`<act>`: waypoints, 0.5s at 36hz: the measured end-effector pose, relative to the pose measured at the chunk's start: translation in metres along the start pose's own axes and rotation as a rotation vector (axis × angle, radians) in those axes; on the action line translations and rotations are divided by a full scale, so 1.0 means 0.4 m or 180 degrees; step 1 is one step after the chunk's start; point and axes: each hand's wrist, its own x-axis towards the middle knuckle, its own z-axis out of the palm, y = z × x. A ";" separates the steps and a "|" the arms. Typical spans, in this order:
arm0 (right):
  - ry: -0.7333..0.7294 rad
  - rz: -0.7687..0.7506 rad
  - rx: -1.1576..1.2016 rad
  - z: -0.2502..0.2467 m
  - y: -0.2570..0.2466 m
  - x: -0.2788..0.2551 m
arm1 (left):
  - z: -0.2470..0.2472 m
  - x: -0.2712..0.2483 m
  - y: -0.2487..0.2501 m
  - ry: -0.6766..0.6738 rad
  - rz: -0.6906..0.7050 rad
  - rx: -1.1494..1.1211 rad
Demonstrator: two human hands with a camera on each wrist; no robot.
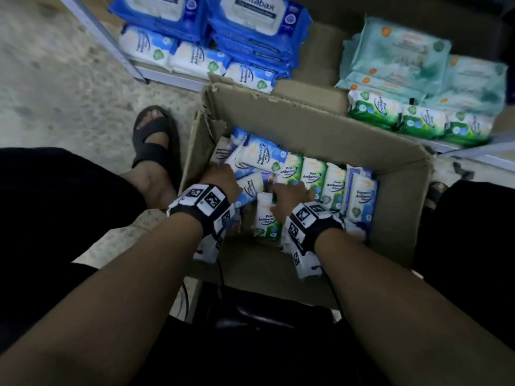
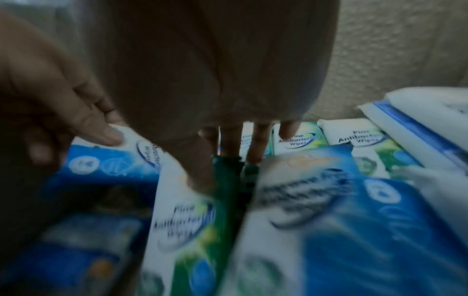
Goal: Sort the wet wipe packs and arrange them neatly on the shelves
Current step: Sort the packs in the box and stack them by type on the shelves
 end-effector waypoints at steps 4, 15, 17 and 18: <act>0.0119 -0.0122 -0.0415 0.001 0.005 0.004 | 0.034 -0.015 -0.009 -0.0195 0.0023 0.0127; 0.0544 -0.0487 -0.1347 0.026 0.015 -0.016 | 0.023 -0.026 -0.018 -0.0493 0.0073 0.0114; 0.0523 -0.0869 -0.1322 0.026 0.014 -0.015 | 0.033 -0.026 -0.021 -0.0435 0.0007 0.0239; 0.0442 -0.1092 -0.1269 0.027 0.011 -0.015 | 0.036 -0.028 -0.021 -0.0415 0.0008 0.0359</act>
